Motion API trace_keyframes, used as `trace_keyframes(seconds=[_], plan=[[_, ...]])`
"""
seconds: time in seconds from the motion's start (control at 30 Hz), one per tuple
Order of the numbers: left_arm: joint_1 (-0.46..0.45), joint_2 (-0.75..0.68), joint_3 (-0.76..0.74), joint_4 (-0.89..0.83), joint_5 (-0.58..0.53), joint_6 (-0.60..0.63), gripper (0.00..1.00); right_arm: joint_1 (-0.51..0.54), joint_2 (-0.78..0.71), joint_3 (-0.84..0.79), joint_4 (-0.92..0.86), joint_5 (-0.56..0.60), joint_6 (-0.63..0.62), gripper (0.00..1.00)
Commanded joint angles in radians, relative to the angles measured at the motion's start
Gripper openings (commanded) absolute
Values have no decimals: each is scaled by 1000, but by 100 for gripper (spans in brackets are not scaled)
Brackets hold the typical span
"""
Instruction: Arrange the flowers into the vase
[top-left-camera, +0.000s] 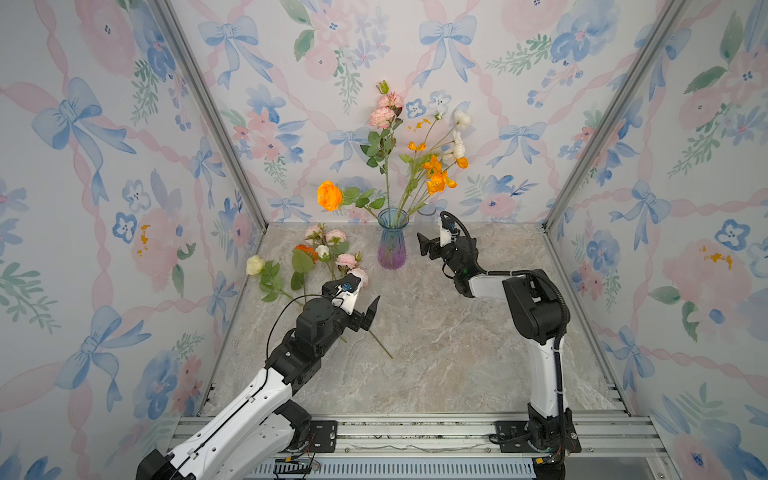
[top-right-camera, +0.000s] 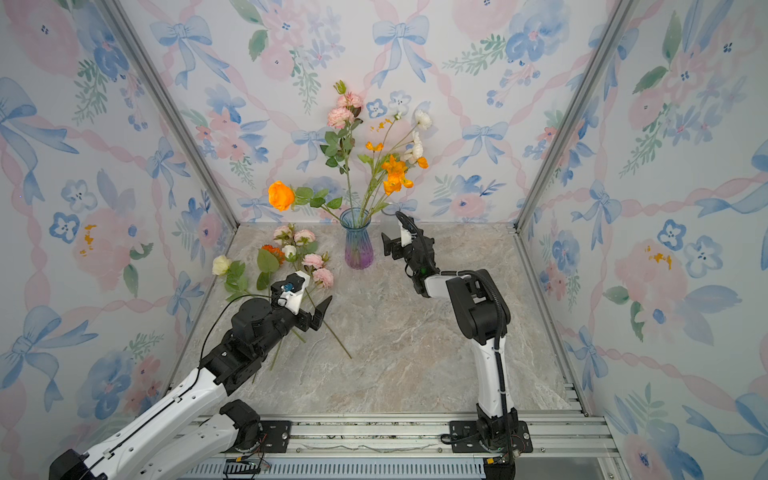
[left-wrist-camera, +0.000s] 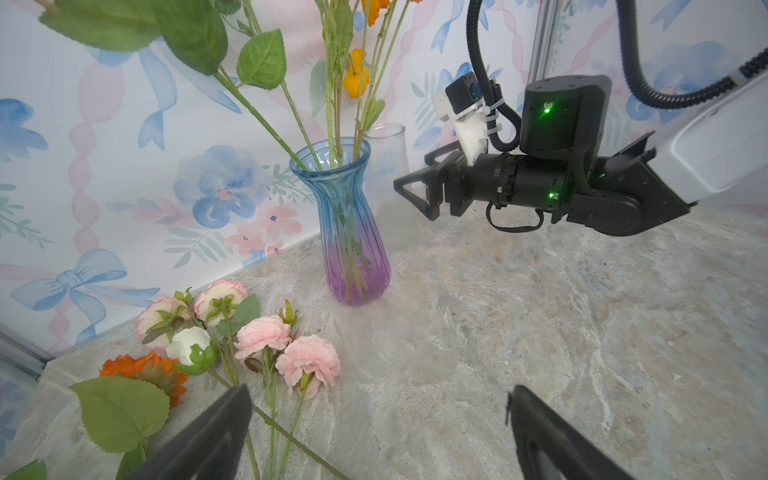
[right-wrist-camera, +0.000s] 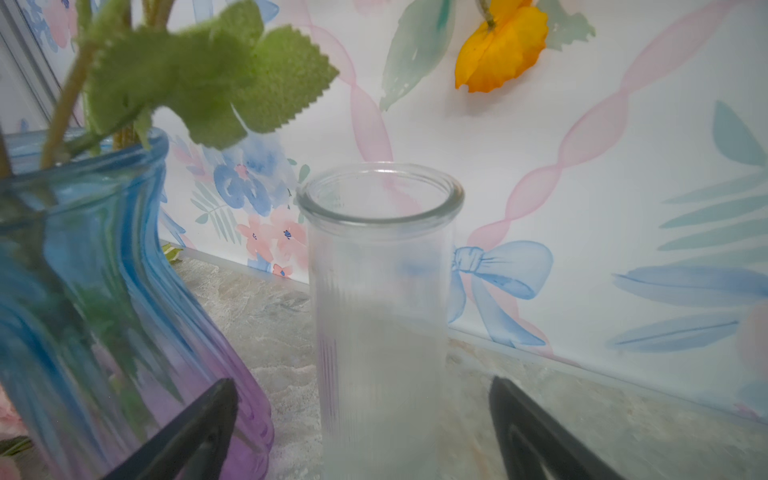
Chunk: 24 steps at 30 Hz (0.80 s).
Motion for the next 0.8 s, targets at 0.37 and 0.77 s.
trace_keyframes(seconds=[0.37,0.77], plan=[[14,-12,12,20,40,-29,98,-15,203,352,4,1,-12,97],[16,-19,10,20,38,-27,98,-33,231,421,-63,-29,53,81]])
